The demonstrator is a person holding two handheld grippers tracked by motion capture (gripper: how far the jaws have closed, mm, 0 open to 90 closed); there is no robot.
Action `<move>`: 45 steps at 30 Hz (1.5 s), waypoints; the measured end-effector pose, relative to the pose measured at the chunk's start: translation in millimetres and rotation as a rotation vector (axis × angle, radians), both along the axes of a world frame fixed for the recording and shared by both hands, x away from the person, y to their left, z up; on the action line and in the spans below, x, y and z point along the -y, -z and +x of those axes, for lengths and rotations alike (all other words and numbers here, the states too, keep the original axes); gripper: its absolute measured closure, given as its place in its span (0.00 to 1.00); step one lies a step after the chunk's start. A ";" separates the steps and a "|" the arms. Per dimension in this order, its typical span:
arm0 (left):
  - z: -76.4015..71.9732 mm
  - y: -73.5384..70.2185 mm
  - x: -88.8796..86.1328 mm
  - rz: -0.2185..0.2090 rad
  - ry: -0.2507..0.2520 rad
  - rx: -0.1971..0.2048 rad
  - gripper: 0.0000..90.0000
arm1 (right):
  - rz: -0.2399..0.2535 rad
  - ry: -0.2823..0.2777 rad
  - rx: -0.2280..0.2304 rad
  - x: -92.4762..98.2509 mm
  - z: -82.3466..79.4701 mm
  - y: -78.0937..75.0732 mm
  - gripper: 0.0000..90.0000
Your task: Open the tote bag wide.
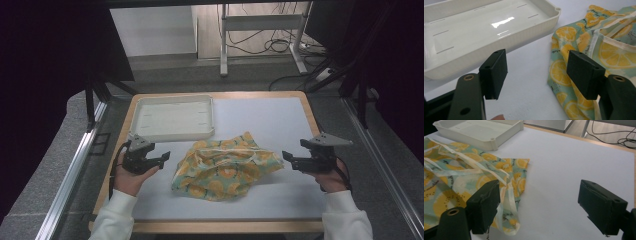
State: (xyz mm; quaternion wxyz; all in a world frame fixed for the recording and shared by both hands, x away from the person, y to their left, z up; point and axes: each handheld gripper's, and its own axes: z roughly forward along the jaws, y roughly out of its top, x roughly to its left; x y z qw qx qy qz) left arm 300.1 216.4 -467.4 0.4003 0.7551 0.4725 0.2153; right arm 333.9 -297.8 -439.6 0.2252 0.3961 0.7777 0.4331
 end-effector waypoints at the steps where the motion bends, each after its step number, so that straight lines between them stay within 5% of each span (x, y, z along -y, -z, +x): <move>1: 0.0 0.0 0.0 0.000 0.000 0.000 0.37 | 0.000 0.000 0.000 0.0 0.0 0.0 0.20; 45: -3.9 -9.6 -2.3 -0.014 0.026 -0.022 0.39 | -0.036 0.003 -0.018 -1.8 5.2 5.0 0.25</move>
